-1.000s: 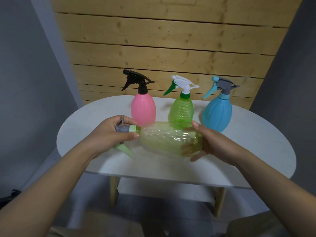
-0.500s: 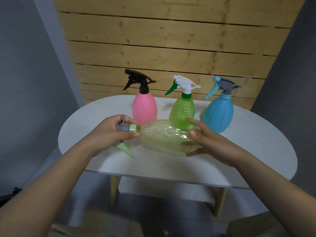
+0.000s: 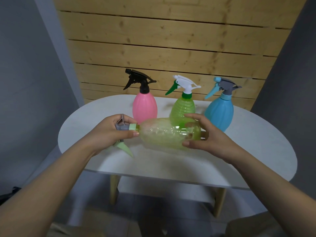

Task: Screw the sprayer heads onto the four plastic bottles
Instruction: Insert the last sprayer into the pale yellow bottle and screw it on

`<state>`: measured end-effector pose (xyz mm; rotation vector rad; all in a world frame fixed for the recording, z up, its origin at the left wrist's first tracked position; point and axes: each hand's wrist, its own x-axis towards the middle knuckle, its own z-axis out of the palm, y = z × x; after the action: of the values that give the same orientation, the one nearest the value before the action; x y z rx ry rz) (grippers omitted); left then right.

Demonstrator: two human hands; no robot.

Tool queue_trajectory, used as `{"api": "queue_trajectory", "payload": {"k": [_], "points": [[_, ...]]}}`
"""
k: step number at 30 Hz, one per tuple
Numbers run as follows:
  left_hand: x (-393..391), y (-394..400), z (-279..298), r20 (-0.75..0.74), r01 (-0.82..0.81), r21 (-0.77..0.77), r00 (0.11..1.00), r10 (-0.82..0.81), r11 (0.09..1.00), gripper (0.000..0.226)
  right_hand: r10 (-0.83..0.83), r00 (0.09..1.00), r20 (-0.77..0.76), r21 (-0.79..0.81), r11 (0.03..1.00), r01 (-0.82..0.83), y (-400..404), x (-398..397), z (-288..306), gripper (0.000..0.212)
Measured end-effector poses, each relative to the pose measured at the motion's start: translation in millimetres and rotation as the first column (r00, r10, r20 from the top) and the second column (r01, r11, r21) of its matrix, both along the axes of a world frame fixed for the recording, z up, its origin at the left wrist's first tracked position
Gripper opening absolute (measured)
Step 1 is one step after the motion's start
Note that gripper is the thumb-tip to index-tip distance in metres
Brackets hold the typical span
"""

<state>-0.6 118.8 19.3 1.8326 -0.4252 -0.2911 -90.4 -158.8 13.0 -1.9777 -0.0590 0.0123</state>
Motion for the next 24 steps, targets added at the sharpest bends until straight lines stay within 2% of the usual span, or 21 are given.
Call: {"api": "queue_trajectory", "payload": {"k": [2, 6, 8, 10, 15, 18, 20, 22, 24], "points": [[-1.0, -0.6, 0.5, 0.006, 0.026, -0.002, 1.000, -0.026, 1.000, 0.024, -0.041, 0.999, -0.031, 0.051, 0.998, 0.043, 2.9, 0.2, 1.8, 0.051], [-1.6, -0.6, 0.3, 0.010, 0.036, 0.012, 0.999, -0.036, 0.999, 0.025, -0.045, 0.982, -0.186, 0.100, 0.993, 0.064, 4.3, 0.0, 0.1, 0.074], [-0.8, -0.4, 0.0, 0.005, 0.015, 0.002, 1.000, -0.015, 1.000, 0.024, -0.014, 0.991, -0.131, 0.110, 0.993, 0.029, 2.0, 0.2, -1.8, 0.080], [-0.6, -0.6, 0.9, -0.007, 0.007, -0.008, 1.000, -0.007, 1.000, 0.023, 0.012, 0.998, -0.054, 0.054, 0.998, -0.009, 2.1, -0.5, -1.0, 0.083], [-2.0, 1.8, 0.0, -0.002, 0.037, 0.003, 0.999, -0.037, 0.999, 0.021, -0.062, 0.997, -0.052, 0.063, 0.996, 0.066, 3.2, 1.5, 3.1, 0.045], [-1.0, 2.7, -1.2, -0.016, 0.022, 0.002, 1.000, -0.022, 1.000, 0.021, -0.059, 0.994, -0.093, 0.072, 0.995, 0.066, 4.5, -0.3, 6.0, 0.066], [-0.3, 2.8, -0.8, -0.025, -0.002, 0.000, 1.000, 0.002, 1.000, 0.022, -0.044, 0.997, -0.069, 0.084, 0.995, 0.050, 6.4, -1.1, 6.6, 0.076], [-0.8, 1.6, 1.0, -0.024, 0.018, -0.002, 1.000, -0.018, 1.000, 0.022, -0.058, 0.998, -0.038, 0.091, 0.994, 0.061, 7.8, -1.5, 6.3, 0.075], [-2.4, -0.4, 2.7, -0.012, 0.055, -0.016, 0.998, -0.055, 0.998, 0.021, -0.097, 0.994, -0.043, 0.094, 0.990, 0.101, 8.0, -1.3, 5.0, 0.064]]}}
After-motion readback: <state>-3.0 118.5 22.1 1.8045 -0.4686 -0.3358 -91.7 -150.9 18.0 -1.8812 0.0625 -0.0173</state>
